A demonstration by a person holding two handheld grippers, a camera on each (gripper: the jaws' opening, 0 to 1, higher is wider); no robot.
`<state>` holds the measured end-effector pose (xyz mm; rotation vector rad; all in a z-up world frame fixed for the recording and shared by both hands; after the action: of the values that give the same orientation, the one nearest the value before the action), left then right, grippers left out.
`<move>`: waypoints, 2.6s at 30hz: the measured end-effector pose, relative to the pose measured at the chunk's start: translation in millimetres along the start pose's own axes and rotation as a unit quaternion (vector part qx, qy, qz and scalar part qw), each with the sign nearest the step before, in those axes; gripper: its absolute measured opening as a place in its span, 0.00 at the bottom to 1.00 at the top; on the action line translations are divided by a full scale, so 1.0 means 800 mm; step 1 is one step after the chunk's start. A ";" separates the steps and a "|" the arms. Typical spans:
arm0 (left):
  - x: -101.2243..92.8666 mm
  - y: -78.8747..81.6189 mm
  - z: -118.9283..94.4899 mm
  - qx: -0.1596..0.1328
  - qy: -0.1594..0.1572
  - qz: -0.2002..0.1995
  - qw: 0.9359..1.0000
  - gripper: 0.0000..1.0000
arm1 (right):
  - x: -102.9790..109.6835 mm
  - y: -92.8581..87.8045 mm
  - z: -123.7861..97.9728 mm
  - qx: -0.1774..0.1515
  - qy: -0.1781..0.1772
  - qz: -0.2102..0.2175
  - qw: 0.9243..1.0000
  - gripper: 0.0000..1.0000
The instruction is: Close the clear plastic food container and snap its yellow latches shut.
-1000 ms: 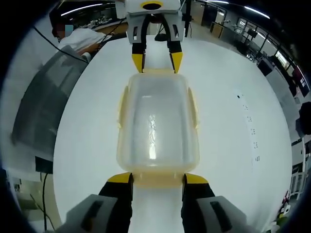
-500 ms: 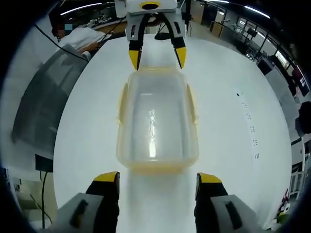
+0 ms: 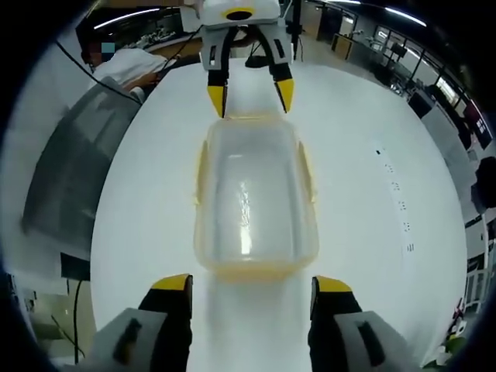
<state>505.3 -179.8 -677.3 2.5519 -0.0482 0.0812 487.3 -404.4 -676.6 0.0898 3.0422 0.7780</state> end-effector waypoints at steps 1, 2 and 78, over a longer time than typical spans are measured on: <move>-0.005 0.004 -0.003 -0.012 -0.017 -0.024 0.999 0.49 | 0.002 0.001 -0.002 -0.001 0.001 0.004 1.000 0.58; -0.008 0.006 -0.005 -0.017 -0.022 -0.048 0.998 0.50 | 0.003 0.003 -0.003 -0.002 0.000 0.009 1.000 0.57; -0.012 0.006 0.022 -0.110 0.091 -0.512 0.847 0.33 | 0.005 0.003 0.016 -0.151 -0.117 0.455 0.870 0.32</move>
<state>496.0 -193.1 -690.0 2.0148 1.2771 -0.0968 483.7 -395.8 -686.2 1.5491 2.4797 1.1208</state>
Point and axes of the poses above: the point that each gripper's makers call its tool centre point, and the gripper's own axes: z roughly forward along the fingers, x roughly to its left, y roughly out of its top, the point moved 6 cm from there along -z, roughly backward along the fingers, and after that the axes turned 7 degrees about -x, right-handed, at the moved point
